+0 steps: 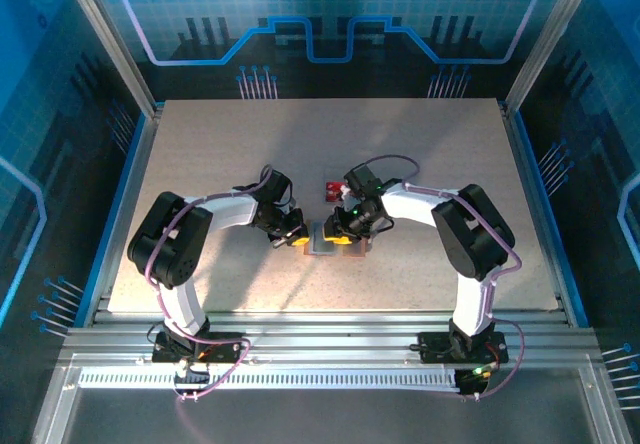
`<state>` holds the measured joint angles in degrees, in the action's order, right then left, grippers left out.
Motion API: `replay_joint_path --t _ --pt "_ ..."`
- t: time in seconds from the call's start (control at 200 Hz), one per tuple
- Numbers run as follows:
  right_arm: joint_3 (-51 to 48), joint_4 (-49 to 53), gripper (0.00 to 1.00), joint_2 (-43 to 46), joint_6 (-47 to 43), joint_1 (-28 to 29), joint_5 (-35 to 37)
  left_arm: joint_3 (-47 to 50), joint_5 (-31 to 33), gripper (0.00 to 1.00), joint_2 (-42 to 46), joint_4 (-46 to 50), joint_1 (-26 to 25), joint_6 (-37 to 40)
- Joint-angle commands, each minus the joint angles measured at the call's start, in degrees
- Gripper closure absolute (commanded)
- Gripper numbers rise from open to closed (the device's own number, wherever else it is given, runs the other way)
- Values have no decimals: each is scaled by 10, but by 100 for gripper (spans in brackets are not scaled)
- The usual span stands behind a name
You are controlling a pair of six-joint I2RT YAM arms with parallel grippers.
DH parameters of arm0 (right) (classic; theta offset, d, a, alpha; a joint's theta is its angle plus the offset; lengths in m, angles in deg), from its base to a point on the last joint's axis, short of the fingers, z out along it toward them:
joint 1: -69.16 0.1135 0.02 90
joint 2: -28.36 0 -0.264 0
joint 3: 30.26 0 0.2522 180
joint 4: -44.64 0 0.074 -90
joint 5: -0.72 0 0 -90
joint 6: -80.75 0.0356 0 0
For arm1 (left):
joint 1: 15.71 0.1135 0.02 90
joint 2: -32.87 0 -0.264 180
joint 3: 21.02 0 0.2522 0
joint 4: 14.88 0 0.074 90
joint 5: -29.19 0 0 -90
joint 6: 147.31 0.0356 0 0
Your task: Take the credit cards out of the card holder
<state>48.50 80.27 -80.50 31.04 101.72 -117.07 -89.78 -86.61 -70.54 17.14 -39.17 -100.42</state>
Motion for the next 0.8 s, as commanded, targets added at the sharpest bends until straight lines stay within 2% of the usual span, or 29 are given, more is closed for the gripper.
replay_joint_path --t 0.0,0.495,0.795 --pt "-15 0 67 15 0 -9 -8 5 8 95 -4 30 3 5" --pt "-67 -86 67 23 35 -29 -48 -40 34 94 22 63 4 10" --pt "-68 -92 67 24 37 -31 -54 -52 15 82 60 31 1 -20"
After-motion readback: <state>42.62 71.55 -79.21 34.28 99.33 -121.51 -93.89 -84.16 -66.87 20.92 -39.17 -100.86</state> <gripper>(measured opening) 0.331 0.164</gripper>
